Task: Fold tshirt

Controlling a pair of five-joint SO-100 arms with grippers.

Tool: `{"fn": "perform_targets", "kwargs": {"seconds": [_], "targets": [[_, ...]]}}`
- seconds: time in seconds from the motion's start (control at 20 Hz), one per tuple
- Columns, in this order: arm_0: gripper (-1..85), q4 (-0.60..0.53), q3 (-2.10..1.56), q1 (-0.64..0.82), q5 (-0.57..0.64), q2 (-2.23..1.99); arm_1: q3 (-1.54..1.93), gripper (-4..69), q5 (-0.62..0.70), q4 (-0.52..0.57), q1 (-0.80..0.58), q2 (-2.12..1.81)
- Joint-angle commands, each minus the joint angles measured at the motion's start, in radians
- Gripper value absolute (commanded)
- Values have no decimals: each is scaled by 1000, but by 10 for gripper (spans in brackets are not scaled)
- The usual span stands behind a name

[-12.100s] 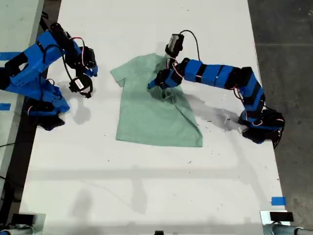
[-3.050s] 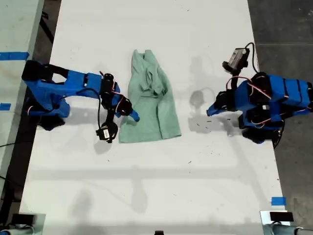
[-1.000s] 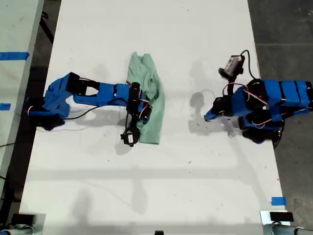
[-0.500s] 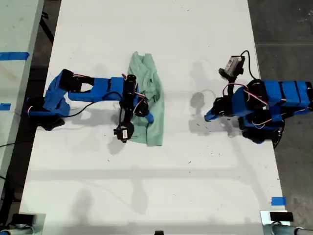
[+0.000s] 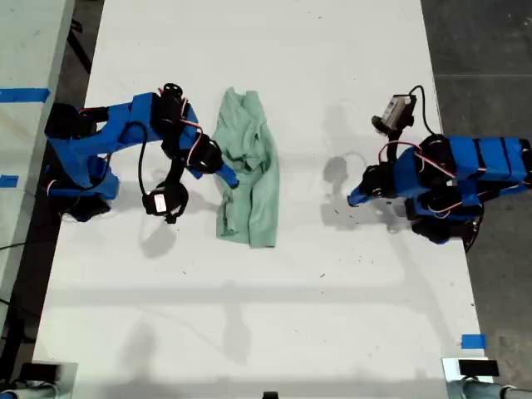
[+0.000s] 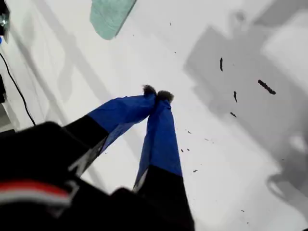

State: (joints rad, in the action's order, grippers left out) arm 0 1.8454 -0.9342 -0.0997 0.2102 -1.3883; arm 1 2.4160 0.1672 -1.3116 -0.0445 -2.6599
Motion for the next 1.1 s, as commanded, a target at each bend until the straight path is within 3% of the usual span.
{"fn": "perform_targets", "kwargs": {"seconds": [0.0,0.15,0.35,0.8,1.05], "targets": [[294,147,-52,-12,-23,-107,-55,-1,-5,3,12,-17],[271,146,-104,-18,-49,-121,-57,-2,-5,3,11,-15],[109,25,-337,-21,-103,-268,-64,-2,-8,0,12,-15],[71,-186,-857,-60,-259,-672,-89,-3,0,9,6,23],[58,-187,-876,-41,-253,-683,-209,-6,43,20,-9,164]]}}
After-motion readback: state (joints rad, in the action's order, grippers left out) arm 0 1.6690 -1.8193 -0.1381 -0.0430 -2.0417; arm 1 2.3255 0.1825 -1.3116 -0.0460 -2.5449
